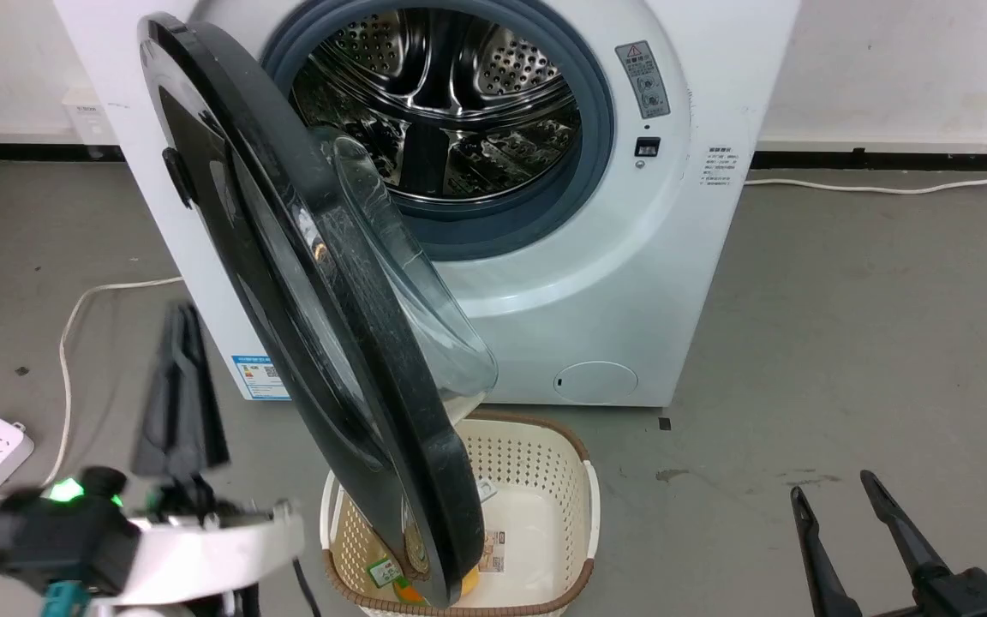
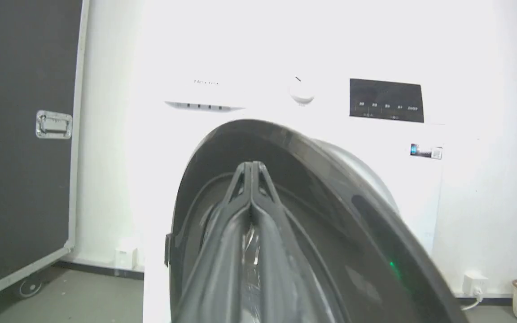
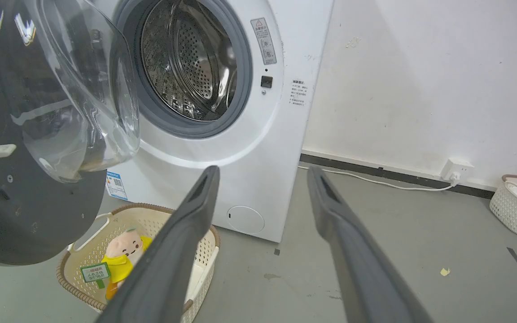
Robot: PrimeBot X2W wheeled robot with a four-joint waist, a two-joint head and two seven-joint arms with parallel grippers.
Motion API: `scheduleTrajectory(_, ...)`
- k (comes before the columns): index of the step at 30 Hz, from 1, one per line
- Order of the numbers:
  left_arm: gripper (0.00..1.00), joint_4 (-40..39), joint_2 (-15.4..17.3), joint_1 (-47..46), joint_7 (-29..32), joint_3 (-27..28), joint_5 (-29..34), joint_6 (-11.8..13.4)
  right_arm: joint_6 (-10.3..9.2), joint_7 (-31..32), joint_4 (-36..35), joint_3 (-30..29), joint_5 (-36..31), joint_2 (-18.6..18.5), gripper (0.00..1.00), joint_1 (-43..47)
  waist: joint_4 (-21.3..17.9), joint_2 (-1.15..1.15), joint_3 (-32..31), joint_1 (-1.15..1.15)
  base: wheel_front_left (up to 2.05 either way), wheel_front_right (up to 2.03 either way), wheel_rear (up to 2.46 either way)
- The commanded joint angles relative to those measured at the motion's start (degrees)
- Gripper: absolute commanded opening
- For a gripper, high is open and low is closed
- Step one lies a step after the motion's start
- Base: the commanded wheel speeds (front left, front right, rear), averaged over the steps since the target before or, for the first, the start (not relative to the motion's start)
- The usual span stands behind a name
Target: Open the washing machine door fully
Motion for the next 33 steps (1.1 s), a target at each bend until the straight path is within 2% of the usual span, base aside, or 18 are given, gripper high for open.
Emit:
scheduleTrajectory(1, 0.00, -2.2, 0.0, -1.5, -0.2, 0.0, 0.6, 0.6, 0.03, -0.3, -0.4, 0.0, 0.3, 0.4, 1.00, 0.2, 0.0, 0.00, 0.0, 0.00, 0.00, 0.00, 0.00)
scheduleTrajectory(5, 0.00, -7.7, 0.0, -4.6, -0.2, -2.0, 1.8, 1.2, 0.03, -0.3, -0.4, 0.3, 0.5, 0.5, 1.00, 0.0, -0.1, 0.00, 0.1, 0.00, 0.00, 0.00, 0.00)
scheduleTrajectory(11, 0.00, -8.9, 0.0, -5.5, -0.2, -9.4, 3.9, -1.2, 0.03, -0.3, -0.1, 0.6, 0.8, 0.6, 1.00, 0.1, -0.1, 0.00, 0.0, 0.00, 0.00, 0.00, 0.00)
scheduleTrajectory(19, 0.00, -2.6, 0.0, -1.7, 2.1, -21.9, 3.7, -4.9, 0.03, -0.3, 0.1, 0.6, 1.8, 0.6, 1.00, 0.1, 0.8, 0.00, 0.2, 0.00, 0.00, 0.00, 0.00)
scheduleTrajectory(25, 0.00, 5.8, 0.0, 0.3, 7.5, -28.1, 1.9, -6.5, 0.03, -0.3, 0.6, 0.6, 2.1, 0.6, 1.00, -0.1, 1.8, 0.00, 0.3, 0.00, 0.00, 0.00, 0.00)
scheduleTrajectory(28, 0.00, 10.8, 0.1, 0.9, 10.9, -28.0, 1.4, -5.6, 0.03, -0.3, 1.0, 1.0, 2.2, 0.6, 1.00, -0.3, 2.2, 0.00, 0.3, 0.00, 0.00, 0.00, 0.00)
scheduleTrajectory(33, 0.00, 14.2, 0.1, 0.8, 9.6, -26.3, 1.0, -3.2, 0.03, -0.3, 1.3, 1.3, 2.6, 0.6, 1.00, -0.3, 3.0, 0.00, 0.2, 0.00, 0.00, 0.00, 0.00)
